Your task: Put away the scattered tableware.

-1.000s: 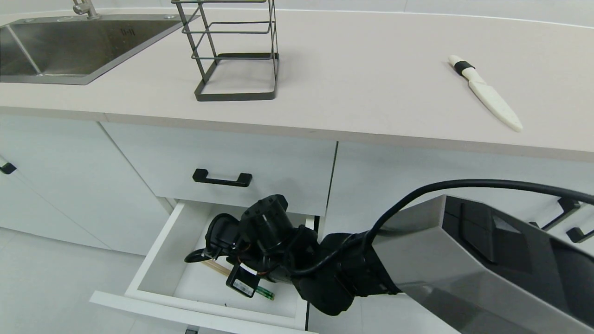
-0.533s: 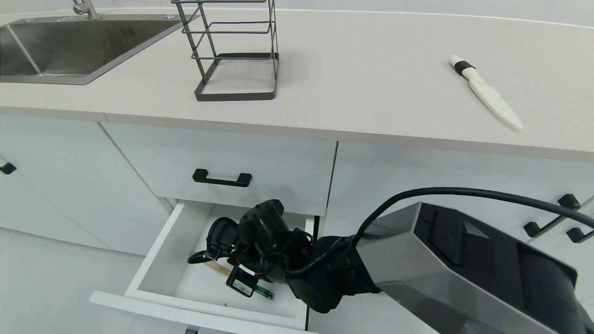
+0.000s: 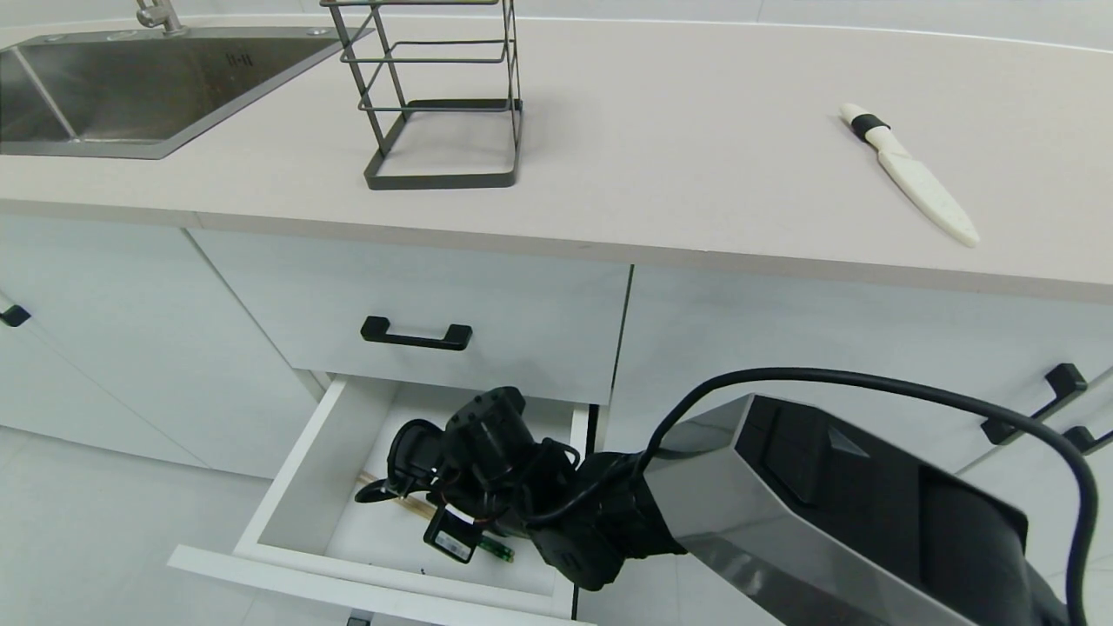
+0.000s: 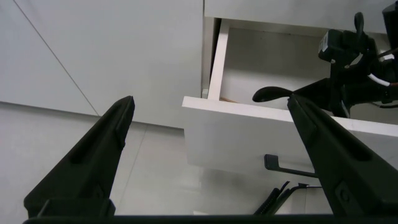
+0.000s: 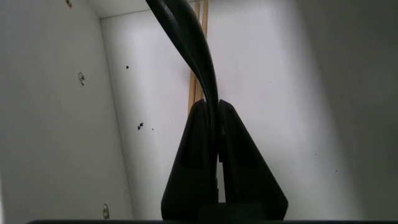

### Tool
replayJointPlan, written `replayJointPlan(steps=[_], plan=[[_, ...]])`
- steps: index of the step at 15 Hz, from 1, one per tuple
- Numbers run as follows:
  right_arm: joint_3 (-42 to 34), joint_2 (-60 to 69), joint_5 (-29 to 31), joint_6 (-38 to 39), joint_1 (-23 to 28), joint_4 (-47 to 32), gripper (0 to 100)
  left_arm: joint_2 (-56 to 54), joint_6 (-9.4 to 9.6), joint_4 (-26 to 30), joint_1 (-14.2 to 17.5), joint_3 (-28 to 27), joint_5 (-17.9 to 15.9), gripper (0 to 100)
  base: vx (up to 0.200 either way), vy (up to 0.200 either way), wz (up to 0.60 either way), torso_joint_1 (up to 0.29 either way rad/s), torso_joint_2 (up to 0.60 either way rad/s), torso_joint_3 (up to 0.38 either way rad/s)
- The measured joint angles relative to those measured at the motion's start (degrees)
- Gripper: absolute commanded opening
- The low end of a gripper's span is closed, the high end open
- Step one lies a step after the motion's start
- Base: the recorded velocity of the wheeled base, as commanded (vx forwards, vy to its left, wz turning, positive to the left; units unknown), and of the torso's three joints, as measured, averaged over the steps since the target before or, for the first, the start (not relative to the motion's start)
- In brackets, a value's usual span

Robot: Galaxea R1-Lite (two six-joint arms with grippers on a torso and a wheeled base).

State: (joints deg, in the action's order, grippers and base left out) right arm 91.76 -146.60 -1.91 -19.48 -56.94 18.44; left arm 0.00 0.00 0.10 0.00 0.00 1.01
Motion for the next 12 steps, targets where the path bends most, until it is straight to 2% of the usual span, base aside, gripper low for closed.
replayJointPlan(steps=[12], plan=[[4.0, -3.6, -0.1, -0.1, 0.2, -0.7, 0, 0.0, 0.00, 0.0, 0.0, 0.0, 0.0, 100, 0.000, 0.000, 0.00, 0.000, 0.00, 0.000]])
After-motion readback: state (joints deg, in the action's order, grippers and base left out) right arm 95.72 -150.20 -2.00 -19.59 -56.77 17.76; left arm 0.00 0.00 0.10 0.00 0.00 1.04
